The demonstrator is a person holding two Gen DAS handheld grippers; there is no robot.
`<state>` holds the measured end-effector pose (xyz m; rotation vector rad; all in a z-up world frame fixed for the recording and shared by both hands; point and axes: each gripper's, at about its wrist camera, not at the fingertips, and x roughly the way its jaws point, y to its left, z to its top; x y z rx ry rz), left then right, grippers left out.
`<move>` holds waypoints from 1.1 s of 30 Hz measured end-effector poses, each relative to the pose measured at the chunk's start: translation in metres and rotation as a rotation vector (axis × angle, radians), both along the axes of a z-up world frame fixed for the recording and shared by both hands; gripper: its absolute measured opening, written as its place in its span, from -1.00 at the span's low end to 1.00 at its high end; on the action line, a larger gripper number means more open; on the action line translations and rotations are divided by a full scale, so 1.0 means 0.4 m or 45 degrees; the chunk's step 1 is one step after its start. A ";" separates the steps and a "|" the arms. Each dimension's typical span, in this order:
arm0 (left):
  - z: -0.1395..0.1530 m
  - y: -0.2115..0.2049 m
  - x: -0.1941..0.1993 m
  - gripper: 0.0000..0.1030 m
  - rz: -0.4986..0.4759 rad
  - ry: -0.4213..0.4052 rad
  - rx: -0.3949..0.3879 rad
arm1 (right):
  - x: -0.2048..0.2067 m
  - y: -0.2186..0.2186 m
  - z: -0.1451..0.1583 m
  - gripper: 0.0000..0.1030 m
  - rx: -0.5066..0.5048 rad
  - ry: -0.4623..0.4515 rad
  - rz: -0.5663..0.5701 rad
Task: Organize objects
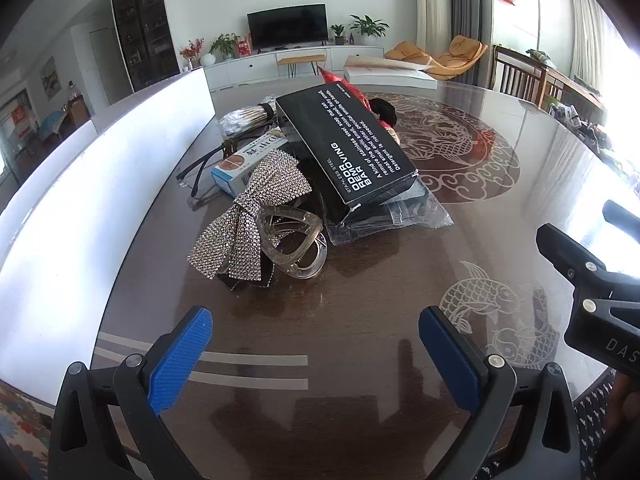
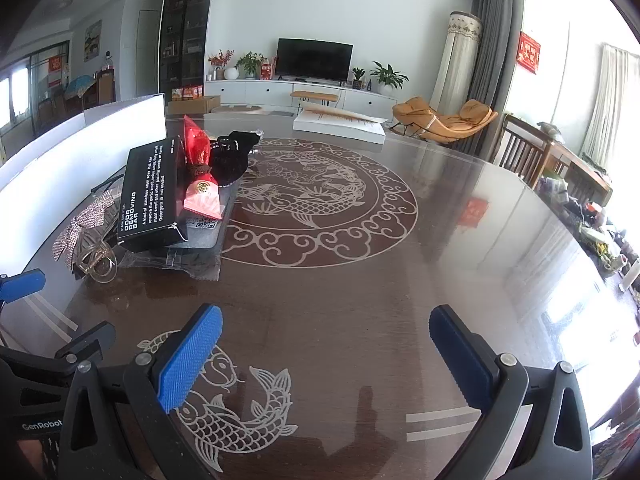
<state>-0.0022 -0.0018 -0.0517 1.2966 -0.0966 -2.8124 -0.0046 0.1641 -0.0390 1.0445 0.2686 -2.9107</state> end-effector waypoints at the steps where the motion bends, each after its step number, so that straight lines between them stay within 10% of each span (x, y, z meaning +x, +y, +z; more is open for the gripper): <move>1: -0.003 -0.002 -0.001 1.00 0.003 -0.004 0.006 | -0.002 -0.001 0.000 1.00 0.004 -0.004 0.001; 33: -0.053 -0.031 -0.030 1.00 0.017 -0.070 0.083 | -0.053 0.001 -0.051 1.00 0.027 -0.139 0.008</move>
